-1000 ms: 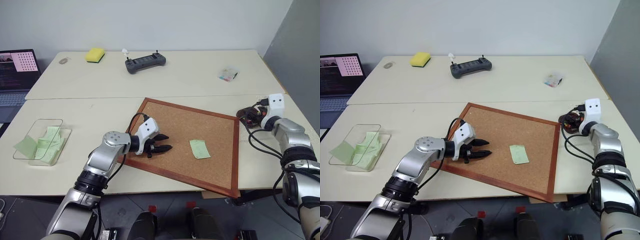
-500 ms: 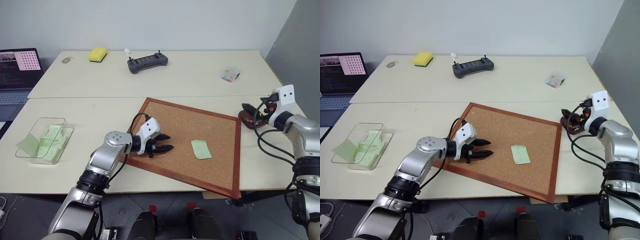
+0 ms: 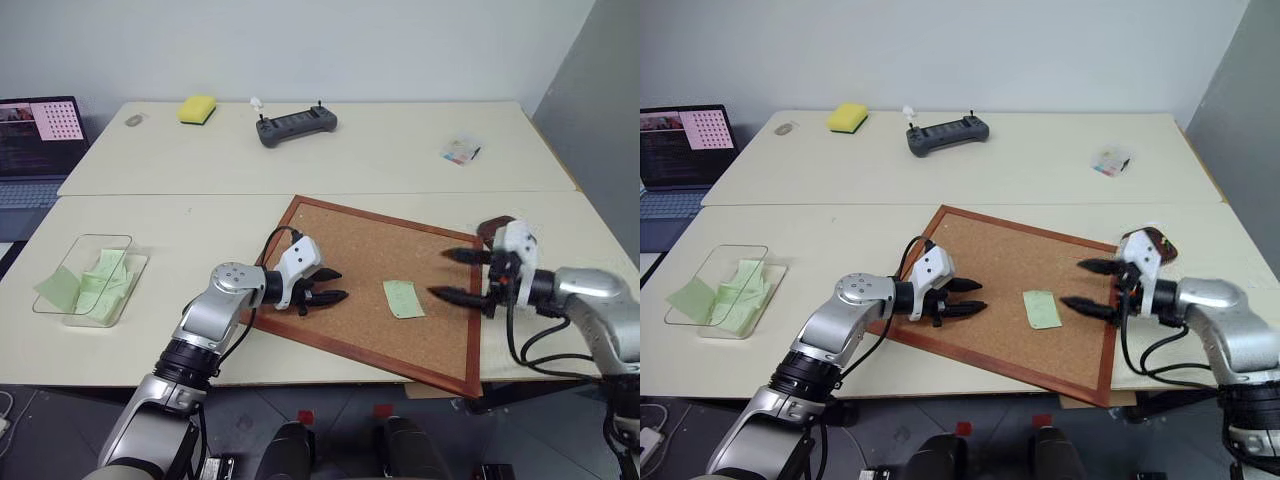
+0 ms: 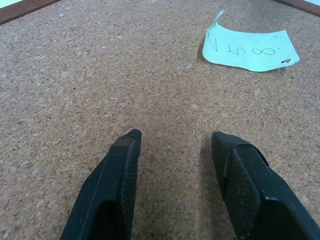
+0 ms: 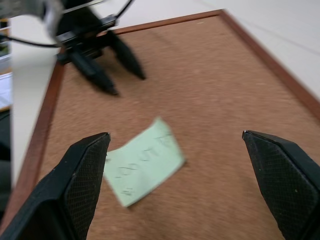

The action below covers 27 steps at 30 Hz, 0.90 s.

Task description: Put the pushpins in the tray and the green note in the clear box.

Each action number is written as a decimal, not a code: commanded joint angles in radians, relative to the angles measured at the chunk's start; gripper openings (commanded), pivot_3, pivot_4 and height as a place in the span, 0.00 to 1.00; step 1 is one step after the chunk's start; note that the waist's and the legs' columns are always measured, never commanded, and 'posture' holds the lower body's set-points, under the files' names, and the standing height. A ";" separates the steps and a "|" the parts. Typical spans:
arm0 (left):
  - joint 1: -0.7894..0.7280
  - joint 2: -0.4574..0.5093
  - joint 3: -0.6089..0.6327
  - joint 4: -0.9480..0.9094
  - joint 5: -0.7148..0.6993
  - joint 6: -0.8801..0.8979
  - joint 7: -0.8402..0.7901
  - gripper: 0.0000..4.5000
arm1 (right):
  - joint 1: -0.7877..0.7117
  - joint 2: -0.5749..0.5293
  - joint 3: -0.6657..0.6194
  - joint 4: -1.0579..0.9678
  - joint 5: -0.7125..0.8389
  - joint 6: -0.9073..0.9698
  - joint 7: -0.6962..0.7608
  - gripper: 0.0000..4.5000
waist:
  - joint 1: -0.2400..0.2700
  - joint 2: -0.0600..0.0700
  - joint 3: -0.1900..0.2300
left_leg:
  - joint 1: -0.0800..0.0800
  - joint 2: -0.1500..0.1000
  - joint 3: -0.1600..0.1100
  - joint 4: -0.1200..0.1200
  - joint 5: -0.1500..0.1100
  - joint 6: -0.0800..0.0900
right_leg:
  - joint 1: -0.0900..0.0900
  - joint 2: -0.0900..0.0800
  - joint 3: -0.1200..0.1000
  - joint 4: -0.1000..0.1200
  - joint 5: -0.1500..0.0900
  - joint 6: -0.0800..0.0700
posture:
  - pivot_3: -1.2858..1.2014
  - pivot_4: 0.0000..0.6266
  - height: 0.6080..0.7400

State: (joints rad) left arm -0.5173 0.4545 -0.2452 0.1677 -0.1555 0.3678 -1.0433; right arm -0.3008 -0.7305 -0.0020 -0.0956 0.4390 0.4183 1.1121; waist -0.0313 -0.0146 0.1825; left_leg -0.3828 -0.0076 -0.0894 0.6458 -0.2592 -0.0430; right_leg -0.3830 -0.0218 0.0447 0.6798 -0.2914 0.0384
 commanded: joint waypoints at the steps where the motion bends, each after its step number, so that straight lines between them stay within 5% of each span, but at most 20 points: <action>1: 0.012 -0.002 -0.024 -0.013 -0.004 0.007 -0.025 0.53 | -0.041 0.036 0.045 0.041 -0.054 -0.096 0.011 1.00 | 0.000 0.000 0.000 | 0.000 0.000 0.000 0.000 0.000 0.000 | 0.000 0.000 0.000 0.000 0.000 0.000 | 0.52 0.24 1.00; 13: 0.038 0.019 -0.012 -0.061 -0.009 0.006 -0.037 0.53 | -0.128 0.114 0.148 0.302 -0.185 -0.315 0.067 1.00 | 0.000 0.000 0.000 | 0.000 0.000 -0.001 -0.001 0.000 0.000 | -0.001 0.000 -0.001 0.000 0.000 0.000 | 0.52 0.24 1.00; 27: 0.017 0.014 -0.018 -0.015 0.031 -0.016 0.009 0.53 | -0.167 0.143 0.142 0.413 -0.266 -0.476 0.023 0.29 | -0.001 0.000 0.000 | 0.000 0.000 0.000 0.000 0.000 0.000 | -0.001 0.000 0.000 0.000 0.000 0.000 | 0.52 0.24 1.00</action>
State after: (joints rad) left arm -0.4906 0.4698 -0.2500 0.1310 -0.1514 0.3610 -1.0560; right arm -0.4469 -0.5877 0.1585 0.3225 0.1768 -0.0339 1.1377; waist -0.0319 -0.0146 0.1825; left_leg -0.3826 -0.0073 -0.0898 0.6456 -0.2592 -0.0433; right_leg -0.3837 -0.0216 0.0443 0.6802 -0.2913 0.0381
